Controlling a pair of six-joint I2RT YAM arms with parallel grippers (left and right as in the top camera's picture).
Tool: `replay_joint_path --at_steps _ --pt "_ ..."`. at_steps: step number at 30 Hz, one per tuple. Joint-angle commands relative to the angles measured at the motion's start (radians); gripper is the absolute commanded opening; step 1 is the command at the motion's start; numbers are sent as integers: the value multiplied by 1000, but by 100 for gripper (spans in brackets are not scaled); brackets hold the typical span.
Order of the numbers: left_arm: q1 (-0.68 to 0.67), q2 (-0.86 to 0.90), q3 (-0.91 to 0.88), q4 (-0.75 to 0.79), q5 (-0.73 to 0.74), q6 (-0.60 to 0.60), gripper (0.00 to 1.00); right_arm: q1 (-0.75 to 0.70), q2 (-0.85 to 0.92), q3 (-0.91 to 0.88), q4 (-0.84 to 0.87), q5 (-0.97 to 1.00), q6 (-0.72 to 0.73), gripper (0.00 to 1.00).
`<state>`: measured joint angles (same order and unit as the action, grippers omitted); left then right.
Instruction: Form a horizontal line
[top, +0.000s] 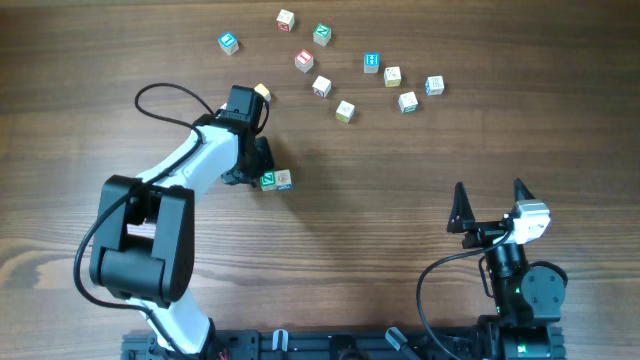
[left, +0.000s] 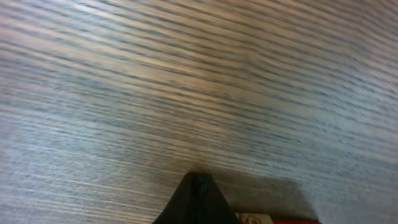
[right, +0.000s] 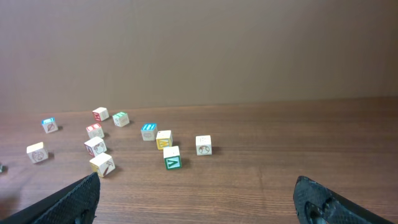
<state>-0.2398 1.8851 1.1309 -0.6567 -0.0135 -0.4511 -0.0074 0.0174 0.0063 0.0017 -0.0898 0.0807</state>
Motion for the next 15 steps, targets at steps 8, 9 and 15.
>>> replay_joint_path --at_steps 8,9,15 --pt "0 10 -1 16 50 108 4 4 -8 -1 5 -13 -10 100" --pt "0 10 -1 16 51 108 4 4 -8 -1 5 -13 -10 100" --pt "0 10 -1 17 51 134 4 4 -8 -1 5 -13 -10 100"
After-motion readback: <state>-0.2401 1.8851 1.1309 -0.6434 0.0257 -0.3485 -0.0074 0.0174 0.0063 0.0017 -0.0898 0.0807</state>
